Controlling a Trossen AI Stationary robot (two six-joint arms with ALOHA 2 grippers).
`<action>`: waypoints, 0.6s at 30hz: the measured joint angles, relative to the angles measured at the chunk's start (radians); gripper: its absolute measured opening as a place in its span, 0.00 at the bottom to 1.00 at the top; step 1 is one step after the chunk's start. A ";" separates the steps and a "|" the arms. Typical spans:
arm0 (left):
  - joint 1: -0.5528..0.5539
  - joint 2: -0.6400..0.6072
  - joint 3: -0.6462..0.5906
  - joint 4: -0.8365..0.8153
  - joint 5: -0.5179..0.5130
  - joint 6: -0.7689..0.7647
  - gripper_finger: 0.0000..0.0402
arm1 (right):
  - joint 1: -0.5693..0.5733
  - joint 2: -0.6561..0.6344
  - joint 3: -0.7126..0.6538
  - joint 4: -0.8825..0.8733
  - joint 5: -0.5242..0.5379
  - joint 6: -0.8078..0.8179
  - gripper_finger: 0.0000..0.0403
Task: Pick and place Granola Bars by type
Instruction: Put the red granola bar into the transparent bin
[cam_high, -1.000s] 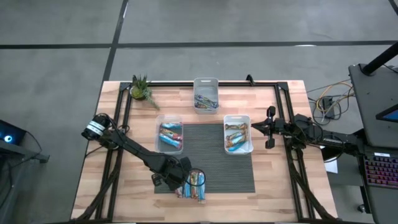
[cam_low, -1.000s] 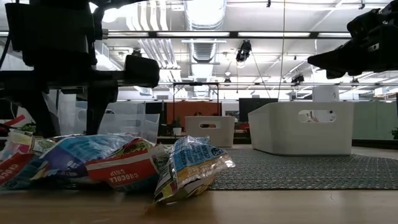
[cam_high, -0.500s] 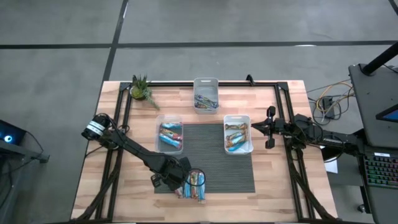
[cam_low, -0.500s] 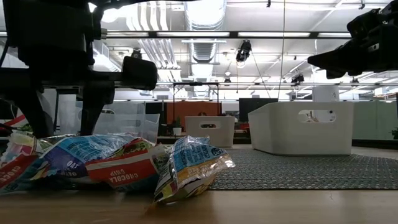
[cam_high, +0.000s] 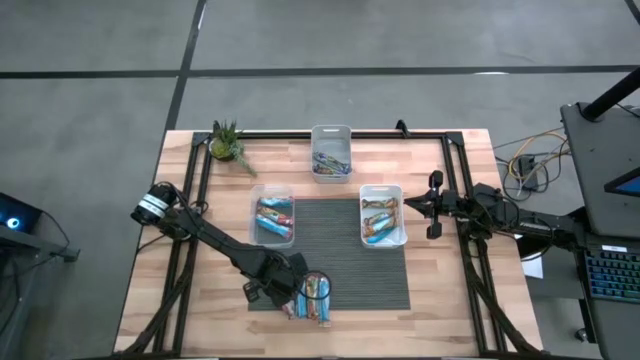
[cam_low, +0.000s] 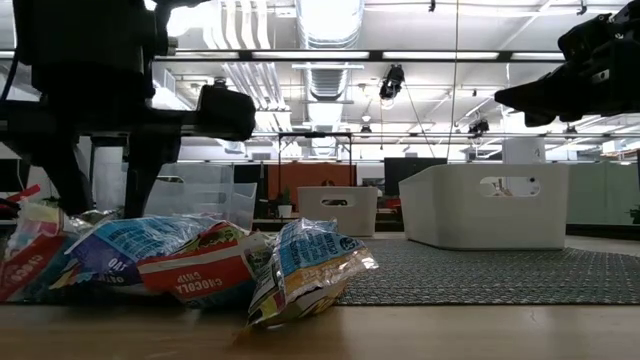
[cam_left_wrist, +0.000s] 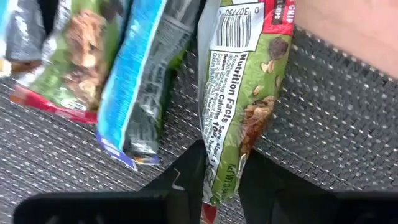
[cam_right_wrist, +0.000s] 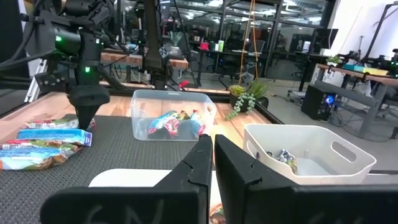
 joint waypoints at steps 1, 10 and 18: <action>0.000 0.000 0.004 0.000 0.000 0.000 0.16 | 0.000 0.000 0.000 0.000 0.000 0.000 0.02; 0.001 -0.013 0.047 -0.023 -0.001 -0.014 0.15 | 0.000 0.000 0.000 0.000 0.000 -0.004 0.02; 0.002 -0.050 0.086 -0.074 -0.003 -0.023 0.15 | 0.000 0.000 0.000 0.000 0.000 0.000 0.02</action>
